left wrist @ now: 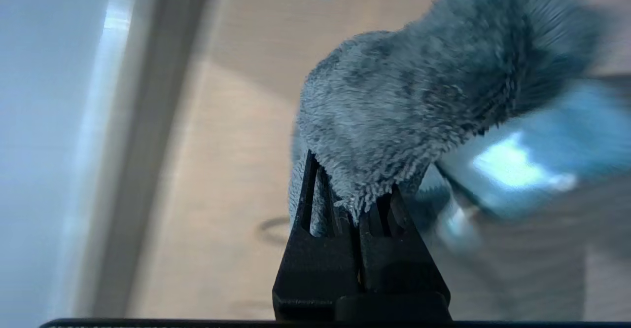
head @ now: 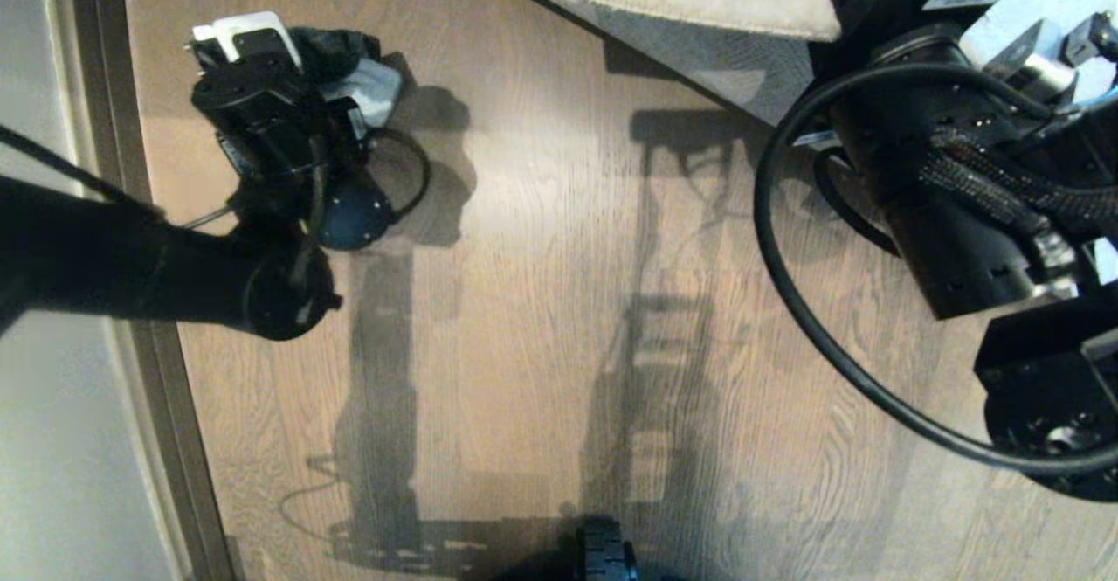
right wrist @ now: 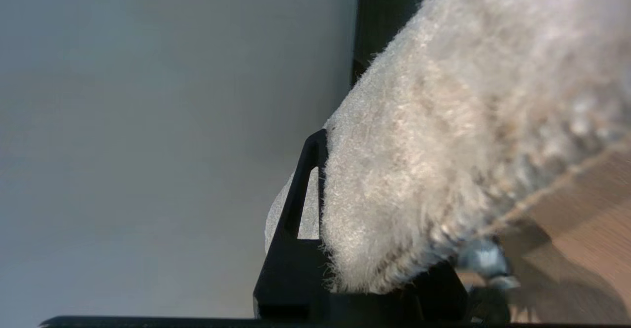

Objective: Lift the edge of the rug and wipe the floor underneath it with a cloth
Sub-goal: Wipe the floor under the carpet with a rag

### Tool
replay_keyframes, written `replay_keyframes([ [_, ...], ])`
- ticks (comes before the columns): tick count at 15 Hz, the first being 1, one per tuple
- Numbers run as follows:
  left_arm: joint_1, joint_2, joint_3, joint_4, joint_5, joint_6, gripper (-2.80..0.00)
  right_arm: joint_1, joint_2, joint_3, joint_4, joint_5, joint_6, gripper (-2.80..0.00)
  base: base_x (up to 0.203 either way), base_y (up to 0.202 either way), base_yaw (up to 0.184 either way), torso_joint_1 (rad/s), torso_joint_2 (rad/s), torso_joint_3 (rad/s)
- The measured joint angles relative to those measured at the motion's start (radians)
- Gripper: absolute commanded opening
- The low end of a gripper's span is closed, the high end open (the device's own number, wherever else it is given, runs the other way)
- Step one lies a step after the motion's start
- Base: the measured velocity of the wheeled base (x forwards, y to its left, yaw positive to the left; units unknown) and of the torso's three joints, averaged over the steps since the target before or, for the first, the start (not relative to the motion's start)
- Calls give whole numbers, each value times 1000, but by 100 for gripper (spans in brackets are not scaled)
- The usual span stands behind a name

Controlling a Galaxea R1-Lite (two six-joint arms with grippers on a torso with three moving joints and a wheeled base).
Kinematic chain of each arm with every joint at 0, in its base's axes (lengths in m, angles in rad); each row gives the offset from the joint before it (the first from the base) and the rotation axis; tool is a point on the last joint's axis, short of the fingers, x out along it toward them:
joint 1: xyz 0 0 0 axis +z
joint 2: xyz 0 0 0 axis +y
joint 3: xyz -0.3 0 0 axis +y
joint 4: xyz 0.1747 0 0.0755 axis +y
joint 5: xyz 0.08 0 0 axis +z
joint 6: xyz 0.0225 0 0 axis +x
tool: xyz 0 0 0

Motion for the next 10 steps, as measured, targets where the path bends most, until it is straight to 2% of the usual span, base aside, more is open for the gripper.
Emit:
replay_keyframes([
  [6, 96, -365, 492, 4, -119, 3, -280, 0, -41, 45, 0, 2, 1, -280, 0, 0, 0, 0, 0, 0],
  [10, 111, -645, 790, 96, -226, 30, -280, -1, -64, 66, -1, 9, -1, -280, 0, 0, 0, 0, 0, 0],
])
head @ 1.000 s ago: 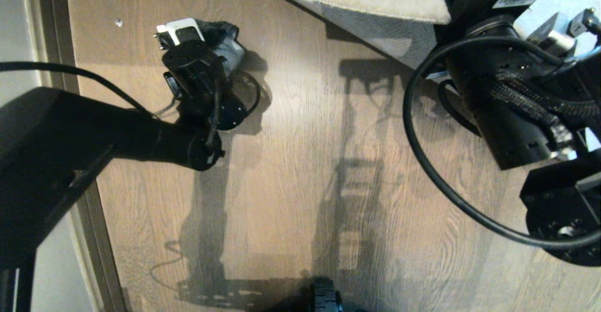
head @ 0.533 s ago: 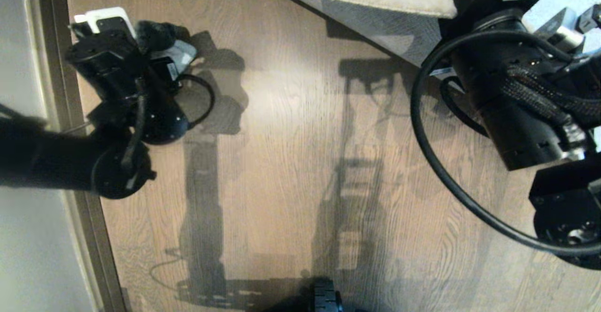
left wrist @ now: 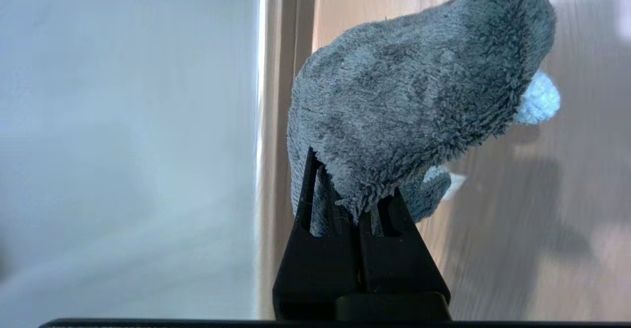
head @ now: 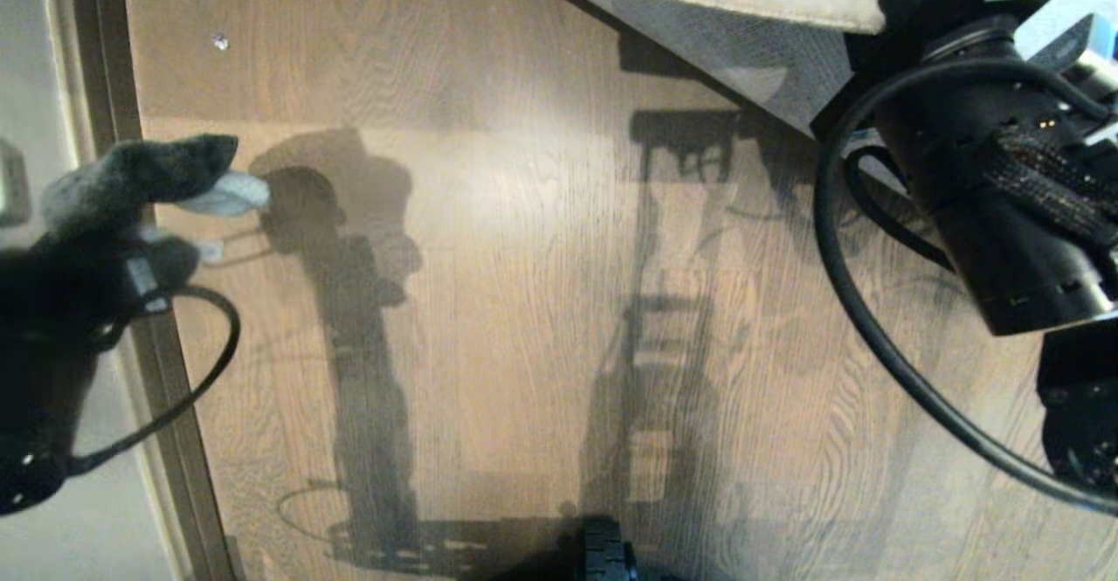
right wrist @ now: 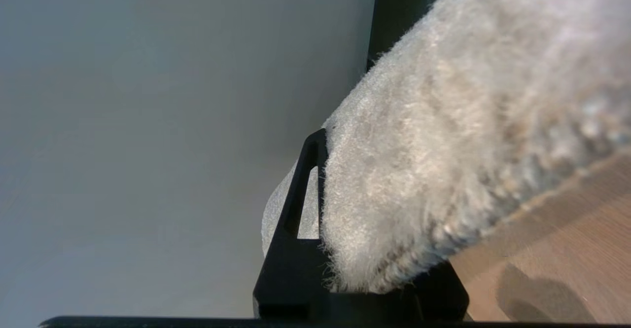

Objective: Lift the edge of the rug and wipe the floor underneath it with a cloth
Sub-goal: Wipe the floor under the carpet with a rag, then lay down the carpet

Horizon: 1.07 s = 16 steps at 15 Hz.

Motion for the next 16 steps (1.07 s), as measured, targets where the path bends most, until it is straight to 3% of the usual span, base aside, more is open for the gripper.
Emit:
replay_keyframes([
  [3, 1, -199, 203, 113, -105, 6, -280, 0, -12, 28, 0, 2, 0, -280, 0, 0, 0, 0, 0, 0],
  [6, 0, -398, 320, 286, -250, 5, -280, 0, -22, 43, 0, 7, 0, -280, 0, 0, 0, 0, 0, 0],
  [10, -7, -720, 358, 680, -472, 2, -280, 0, -27, 59, 0, 65, -3, -280, 0, 0, 0, 0, 0, 0],
  [13, -8, -912, 361, 947, -587, -44, -280, 1, -32, 83, 0, 70, -2, -280, 0, 0, 0, 0, 0, 0],
  [16, -8, -971, 366, 1076, -749, -132, -280, 1, -35, 108, 1, 92, -2, -280, 0, 0, 0, 0, 0, 0],
])
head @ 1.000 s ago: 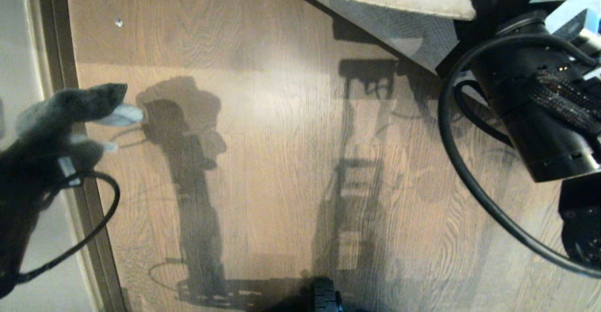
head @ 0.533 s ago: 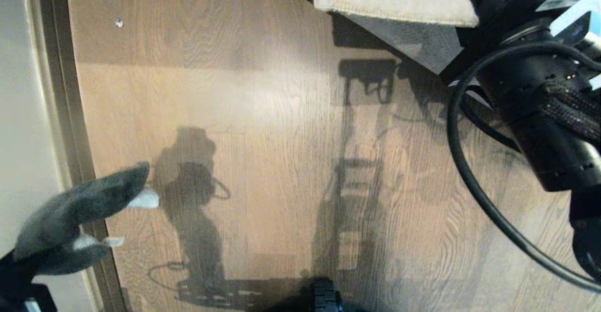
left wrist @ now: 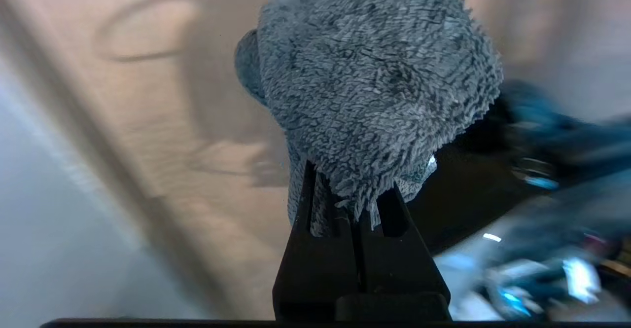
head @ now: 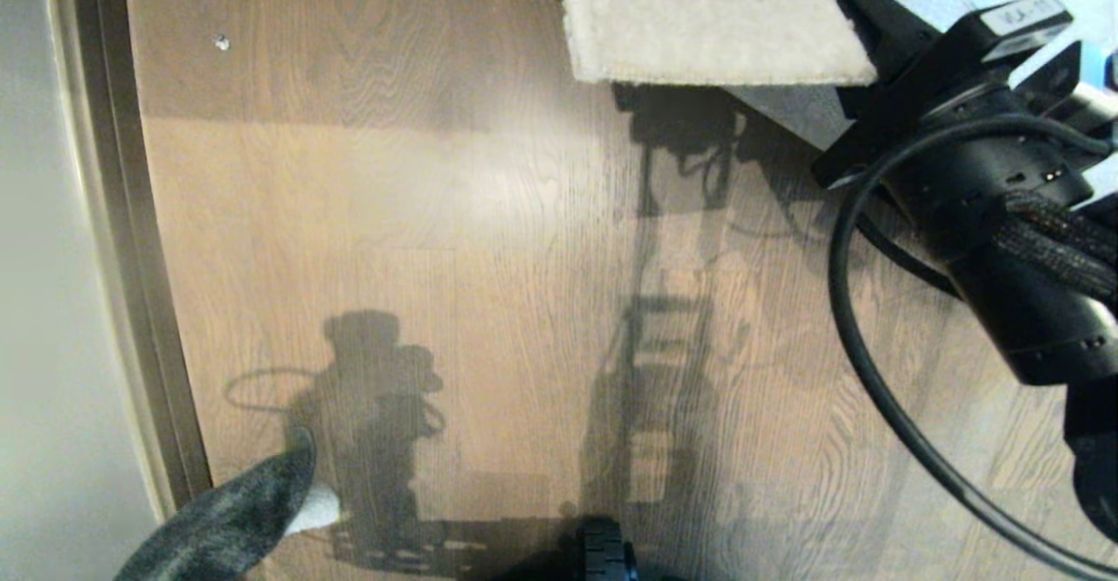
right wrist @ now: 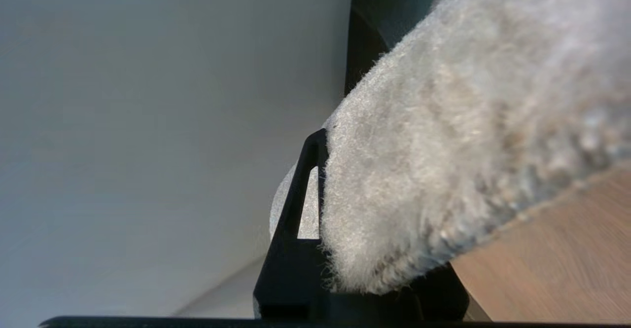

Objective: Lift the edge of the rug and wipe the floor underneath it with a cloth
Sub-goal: Lay down the carpet

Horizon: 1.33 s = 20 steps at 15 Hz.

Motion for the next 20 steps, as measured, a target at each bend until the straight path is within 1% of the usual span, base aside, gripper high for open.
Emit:
replay_keyframes([
  [1, 0, -8, 13, -1, -35, -7, -280, 0, -1, 9, 0, 6, 1, -280, 0, 0, 0, 0, 0, 0],
  [2, 0, -14, 23, -1, -50, -13, -280, 0, -2, 14, 0, 9, 2, -280, 0, 0, 0, 0, 0, 0],
  [10, 0, -24, 30, -3, -52, -15, -280, 0, 4, 45, -1, 9, 9, -280, 0, 0, 0, 0, 0, 0],
  [15, 4, -24, 30, -4, -52, -15, -280, 0, 29, 41, 0, 9, 9, -280, 0, 0, 0, 0, 0, 0],
  [19, 80, -24, 35, -24, -52, -16, -280, 0, 36, 27, 0, 7, -1, -280, 0, 0, 0, 0, 0, 0],
  [20, 108, -23, 36, -24, -51, -17, -280, 0, 36, 27, 0, 7, -4, -280, 0, 0, 0, 0, 0, 0],
])
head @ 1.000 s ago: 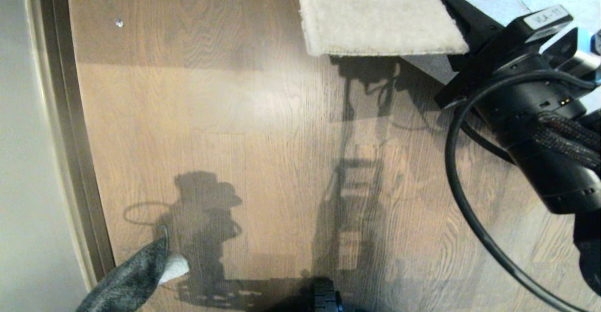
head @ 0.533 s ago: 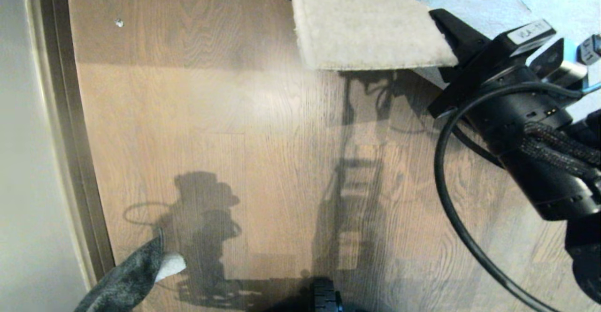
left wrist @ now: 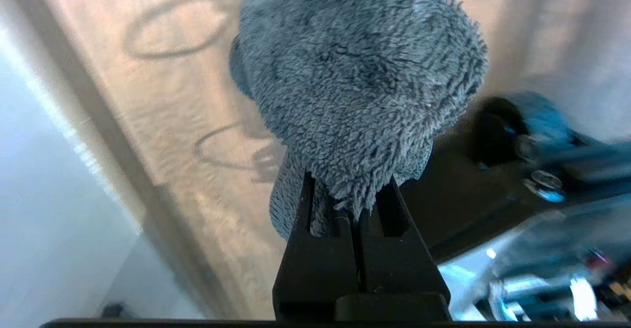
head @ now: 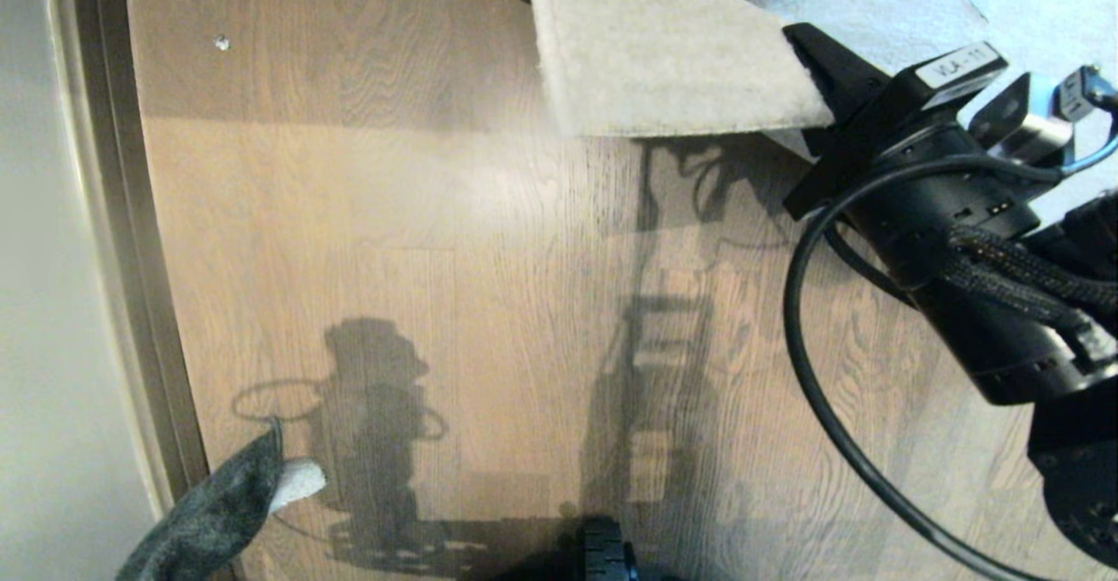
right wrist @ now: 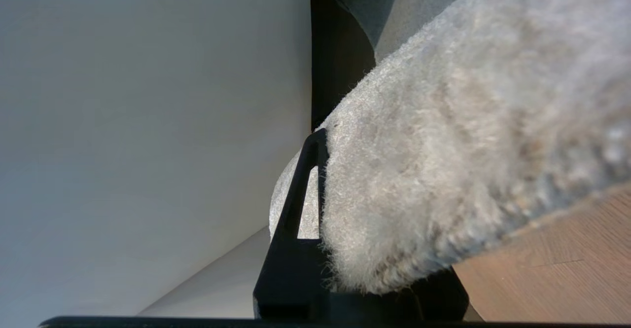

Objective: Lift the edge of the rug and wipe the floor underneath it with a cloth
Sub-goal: Lay down the carpet

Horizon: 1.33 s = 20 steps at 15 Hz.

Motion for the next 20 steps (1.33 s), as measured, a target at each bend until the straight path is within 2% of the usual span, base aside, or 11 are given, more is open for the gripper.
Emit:
replay_keyframes([
  [4, 55, 1, 1, 0, 0, 0, -280, -1, -1, 9, 0, -5, -1, -280, 0, 0, 0, 0, 0, 0],
  [8, 180, -21, 0, 0, 0, -1, -280, -1, -1, 20, 0, -5, -12, -280, 0, 0, 0, 0, 0, 0],
  [11, 174, -146, 1, 1, 0, -2, -280, -1, 3, 22, 0, -4, -11, -280, 0, 0, 0, 0, 0, 0],
  [13, 167, -219, 1, 4, 1, -36, -280, -1, 9, 24, 0, -5, -11, -280, 0, 0, 0, 0, 0, 0],
  [15, 164, -252, 1, 6, 3, -77, -280, -2, 14, 24, 0, -5, -10, -280, 0, 0, 0, 0, 0, 0],
  [20, 163, -276, 1, 6, 3, -84, -280, -3, 16, 26, 0, -7, -10, -280, 0, 0, 0, 0, 0, 0],
])
